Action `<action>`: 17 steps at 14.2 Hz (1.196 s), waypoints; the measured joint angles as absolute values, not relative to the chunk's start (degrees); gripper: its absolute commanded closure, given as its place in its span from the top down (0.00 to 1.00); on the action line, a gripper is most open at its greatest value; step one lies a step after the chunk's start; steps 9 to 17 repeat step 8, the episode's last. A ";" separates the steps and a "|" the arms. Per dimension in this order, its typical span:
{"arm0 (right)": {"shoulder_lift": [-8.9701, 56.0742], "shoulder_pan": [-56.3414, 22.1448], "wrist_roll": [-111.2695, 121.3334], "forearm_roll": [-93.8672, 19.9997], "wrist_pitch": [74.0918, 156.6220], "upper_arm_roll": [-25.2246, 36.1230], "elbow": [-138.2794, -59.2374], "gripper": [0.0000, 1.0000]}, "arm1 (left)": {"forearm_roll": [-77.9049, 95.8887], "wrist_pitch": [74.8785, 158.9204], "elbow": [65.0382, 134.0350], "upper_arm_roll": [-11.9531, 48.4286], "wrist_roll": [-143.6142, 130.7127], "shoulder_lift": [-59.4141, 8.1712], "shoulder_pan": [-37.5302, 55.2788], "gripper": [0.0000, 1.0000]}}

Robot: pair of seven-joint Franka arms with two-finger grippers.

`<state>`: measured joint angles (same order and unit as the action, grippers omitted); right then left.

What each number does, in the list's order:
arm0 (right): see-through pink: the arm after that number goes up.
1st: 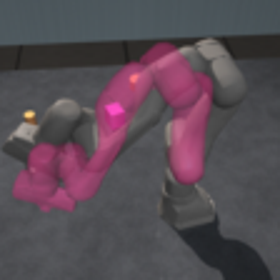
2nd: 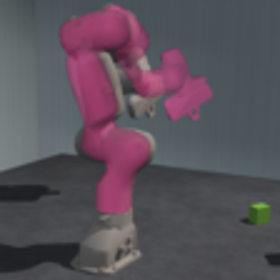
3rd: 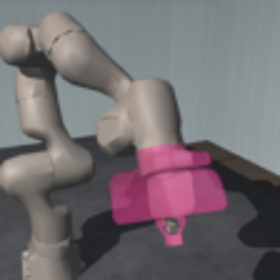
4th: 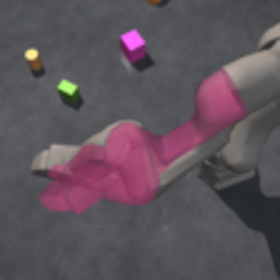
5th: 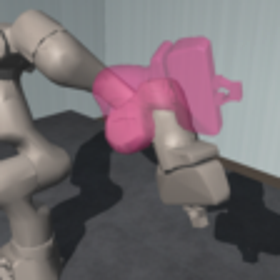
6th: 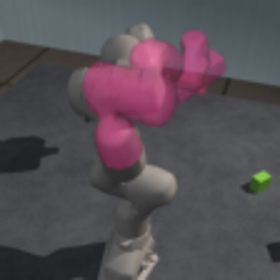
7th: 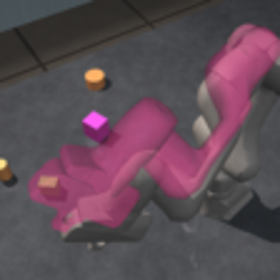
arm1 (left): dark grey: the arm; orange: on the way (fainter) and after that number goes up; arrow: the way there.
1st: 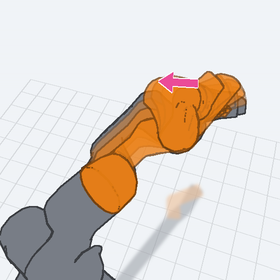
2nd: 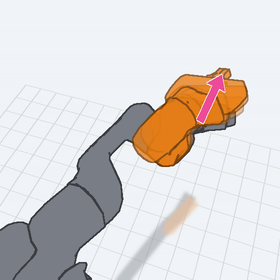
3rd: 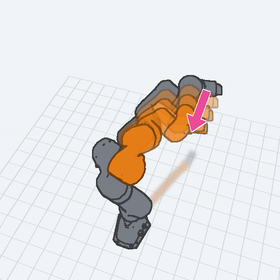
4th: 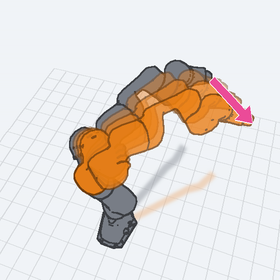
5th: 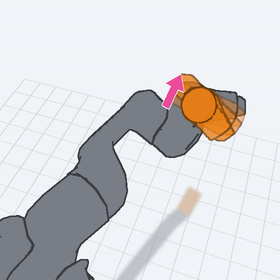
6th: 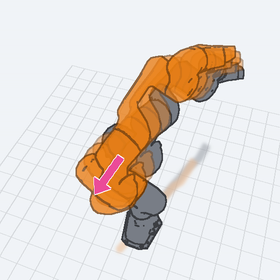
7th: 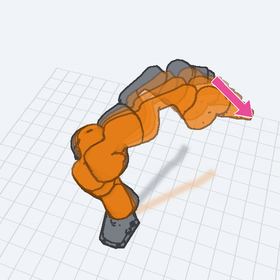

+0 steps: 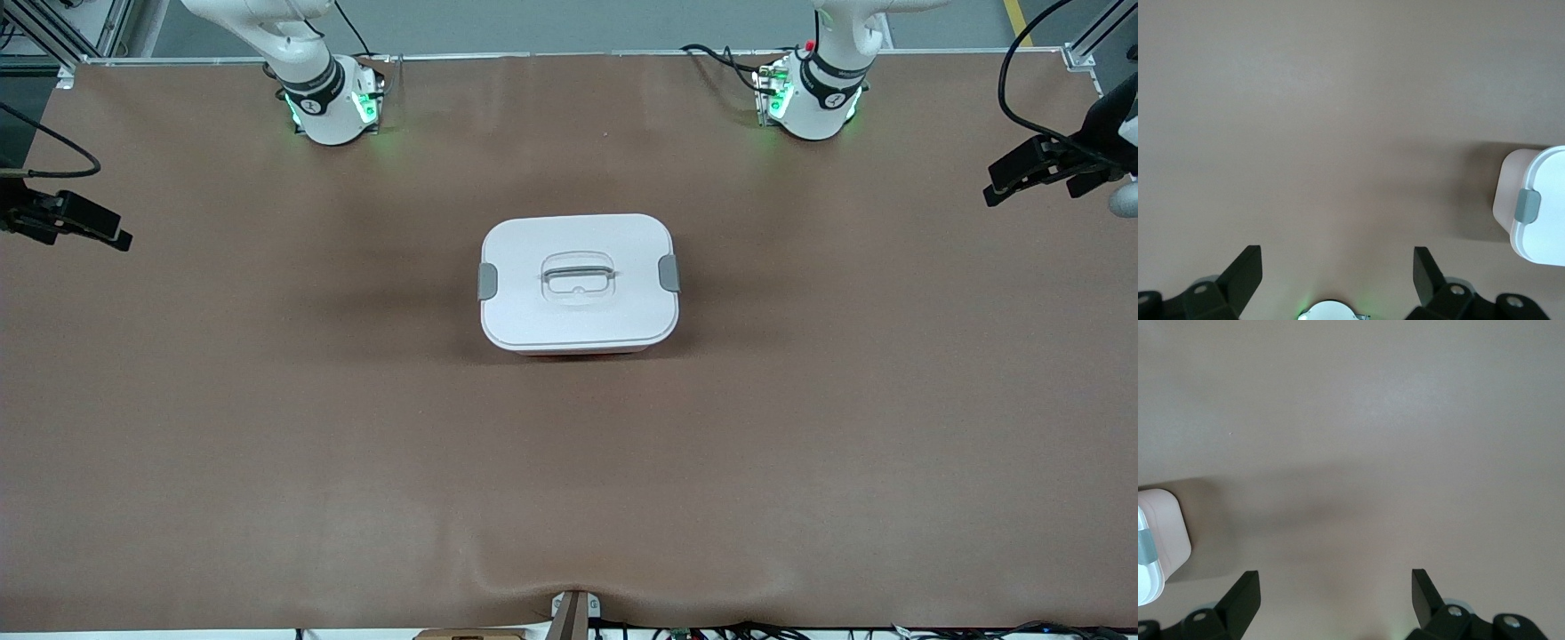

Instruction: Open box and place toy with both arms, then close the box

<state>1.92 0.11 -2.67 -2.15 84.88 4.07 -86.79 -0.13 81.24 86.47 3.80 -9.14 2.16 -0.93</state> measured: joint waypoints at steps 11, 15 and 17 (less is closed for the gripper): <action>1.92 0.15 -2.65 -2.14 84.88 4.14 -86.79 1.00 | -0.13 81.24 86.47 3.86 -10.17 2.16 -0.92 1.00; 1.92 0.15 -2.65 -2.14 84.88 4.14 -86.79 1.00 | -0.13 81.24 86.47 3.86 -10.17 2.16 -0.92 1.00; 1.92 0.15 -2.65 -2.14 84.88 4.14 -86.79 1.00 | -0.13 81.24 86.47 3.86 -10.17 2.16 -0.92 1.00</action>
